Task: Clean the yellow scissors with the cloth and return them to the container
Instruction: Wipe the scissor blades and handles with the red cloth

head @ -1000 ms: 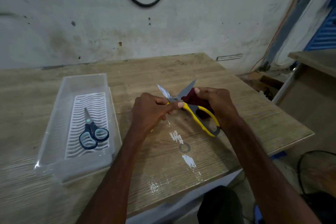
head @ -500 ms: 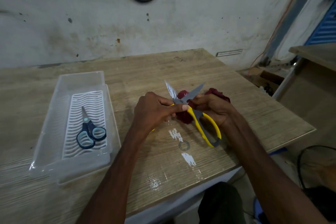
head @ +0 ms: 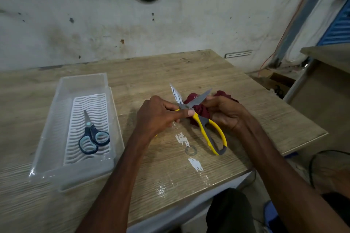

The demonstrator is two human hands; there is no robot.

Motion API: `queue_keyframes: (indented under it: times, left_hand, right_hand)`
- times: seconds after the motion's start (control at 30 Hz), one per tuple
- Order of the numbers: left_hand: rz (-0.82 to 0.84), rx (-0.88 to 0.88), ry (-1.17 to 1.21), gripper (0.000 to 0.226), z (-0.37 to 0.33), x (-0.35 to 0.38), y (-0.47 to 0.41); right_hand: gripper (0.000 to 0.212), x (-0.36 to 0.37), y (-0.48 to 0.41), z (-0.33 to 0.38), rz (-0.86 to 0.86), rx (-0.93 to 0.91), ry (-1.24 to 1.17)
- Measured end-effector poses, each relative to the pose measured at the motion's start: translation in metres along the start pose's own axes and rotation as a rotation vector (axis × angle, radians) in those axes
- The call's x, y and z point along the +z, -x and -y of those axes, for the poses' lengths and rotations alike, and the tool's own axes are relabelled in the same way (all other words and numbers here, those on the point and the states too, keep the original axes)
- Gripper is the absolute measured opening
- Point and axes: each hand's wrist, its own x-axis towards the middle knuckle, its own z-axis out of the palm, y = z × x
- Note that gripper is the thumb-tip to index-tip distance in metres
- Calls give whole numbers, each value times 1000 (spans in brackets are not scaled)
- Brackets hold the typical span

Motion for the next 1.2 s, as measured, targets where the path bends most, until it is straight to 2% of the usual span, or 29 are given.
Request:
queue_keyframes:
  times: [0.17,0.3,0.37,0.43,0.57,0.7,0.87,1.0,1.1,1.2]
  left_hand:
    - [2,-19,-11,34,4,-1,-3]
    - [11,-18,-49,37,7,-1,-4]
    - [7,-18,-53,39,9,-3,-3]
    - [-9,-27,-5,41,8,-7,0]
    - [-40,-25,14,39,4,-17,2]
    - [-9,-26,-15,36,5,-21,3]
    - [63,-60,98,29,10,-17,0]
    - [8,-95,44,32,12,-16,-3]
    - [8,-53,10,31,12,-21,-4]
    - [92,18,16,24,12,-28,-3]
  right_hand:
    - [50,-15,-3,12,-74,-82,-140]
    - [33,-22,-5,17,-103,-124,-217]
    - [33,-24,-5,18,-86,-170,-217]
    - [37,-25,-1,20,-64,-251,-111]
    - [21,-18,16,19,-217,-465,330]
    - [12,-2,36,18,-246,-682,546]
    - [9,16,38,16,-302,-794,608]
    - [11,17,18,7,-278,-730,769]
    - [10,7,1,11,-287,-641,616]
    - [17,1,-2,17,-334,-621,510]
